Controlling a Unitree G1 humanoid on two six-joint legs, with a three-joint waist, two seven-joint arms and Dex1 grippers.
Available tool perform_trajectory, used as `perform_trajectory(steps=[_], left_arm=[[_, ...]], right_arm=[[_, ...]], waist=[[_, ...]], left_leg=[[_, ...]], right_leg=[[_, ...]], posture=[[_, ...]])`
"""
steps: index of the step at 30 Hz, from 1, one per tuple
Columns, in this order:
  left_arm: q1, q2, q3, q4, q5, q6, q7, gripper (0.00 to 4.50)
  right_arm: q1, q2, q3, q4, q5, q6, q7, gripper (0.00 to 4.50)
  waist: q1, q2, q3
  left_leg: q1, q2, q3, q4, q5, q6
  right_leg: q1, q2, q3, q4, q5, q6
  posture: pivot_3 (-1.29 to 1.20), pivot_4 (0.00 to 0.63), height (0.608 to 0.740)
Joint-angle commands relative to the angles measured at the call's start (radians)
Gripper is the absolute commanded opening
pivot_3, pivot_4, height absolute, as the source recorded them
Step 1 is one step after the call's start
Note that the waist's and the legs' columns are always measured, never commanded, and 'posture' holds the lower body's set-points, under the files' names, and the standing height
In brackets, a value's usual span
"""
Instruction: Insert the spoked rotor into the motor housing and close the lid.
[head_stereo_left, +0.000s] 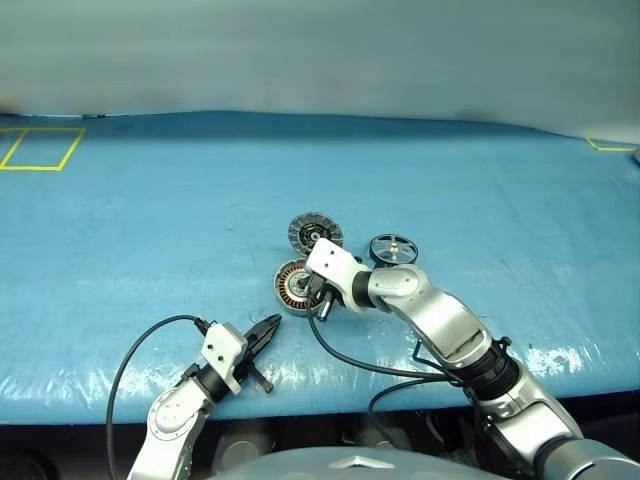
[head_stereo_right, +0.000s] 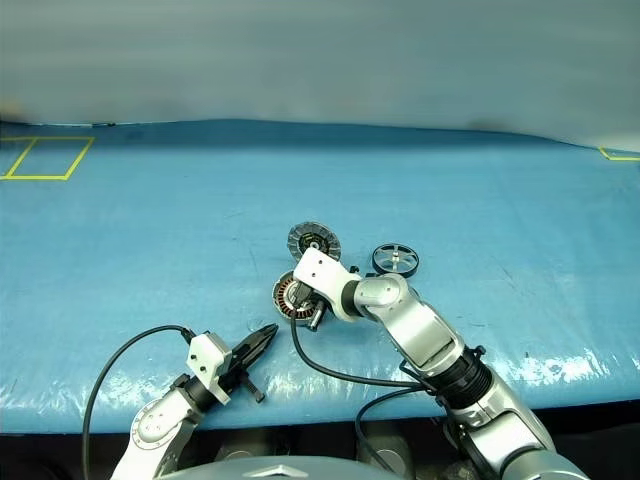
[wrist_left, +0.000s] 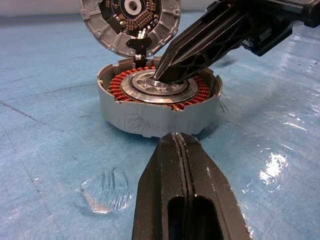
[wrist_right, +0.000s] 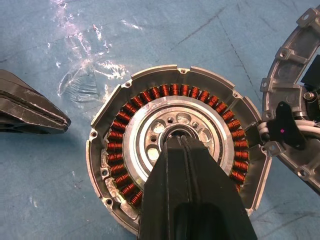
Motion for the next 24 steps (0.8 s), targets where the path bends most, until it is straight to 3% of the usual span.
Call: perform_trajectory(steps=[1, 24], left_arm=[[0.001, -0.002, -0.008, -0.014, -0.011, -0.012, 0.0, 0.0], [-0.017, 0.016, -0.001, -0.028, -0.013, 0.003, -0.006, 0.0]], right_arm=[[0.005, 0.002, -0.037, -0.072, 0.016, 0.012, -0.013, 0.02], [0.07, 0.101, -0.039, 0.054, 0.014, -0.091, -0.096, 0.02]], waist=[[0.0, 0.0, 0.0], [-0.001, 0.0, 0.0]], left_leg=[[0.0, 0.0, 0.0, 0.0, 0.0, 0.0], [0.001, 0.0, 0.0, 0.0, 0.0, 0.0]], right_leg=[[0.0, 0.0, 0.0, 0.0, 0.0, 0.0], [0.001, 0.001, 0.001, 0.0, 0.001, 0.001]], posture=[[0.0, 0.15, 0.74], [0.0, 0.15, 0.74]])
